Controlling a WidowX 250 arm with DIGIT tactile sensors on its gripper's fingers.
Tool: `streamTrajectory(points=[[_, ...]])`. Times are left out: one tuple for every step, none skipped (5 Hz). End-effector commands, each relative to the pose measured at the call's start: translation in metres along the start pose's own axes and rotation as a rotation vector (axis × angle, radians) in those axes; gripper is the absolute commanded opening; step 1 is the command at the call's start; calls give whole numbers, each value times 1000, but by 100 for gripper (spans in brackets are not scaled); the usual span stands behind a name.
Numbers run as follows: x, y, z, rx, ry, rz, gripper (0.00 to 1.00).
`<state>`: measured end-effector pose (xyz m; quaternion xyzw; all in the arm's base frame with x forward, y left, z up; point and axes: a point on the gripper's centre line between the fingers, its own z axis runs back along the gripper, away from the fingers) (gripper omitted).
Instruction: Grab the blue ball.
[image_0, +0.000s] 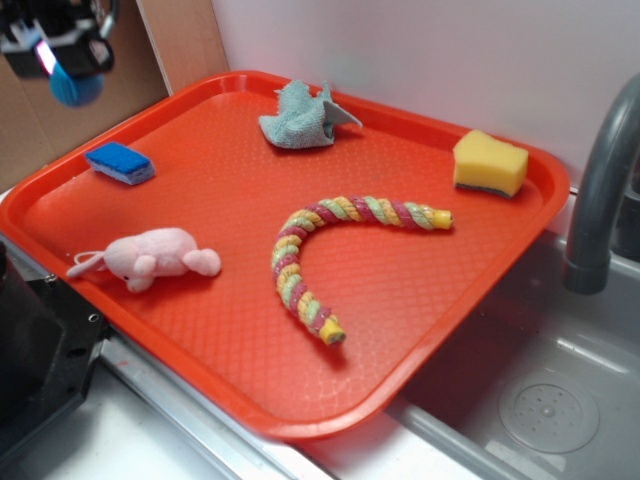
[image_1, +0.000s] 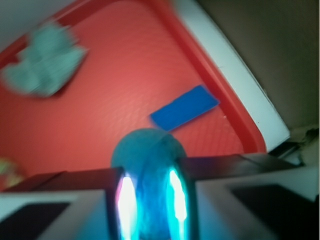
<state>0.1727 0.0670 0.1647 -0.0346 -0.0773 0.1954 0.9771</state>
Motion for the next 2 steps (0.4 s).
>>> streamTrajectory(points=[[-17, -27, 55, -63, 56, -398, 0], [-20, -22, 51, -39, 70, -335, 0]])
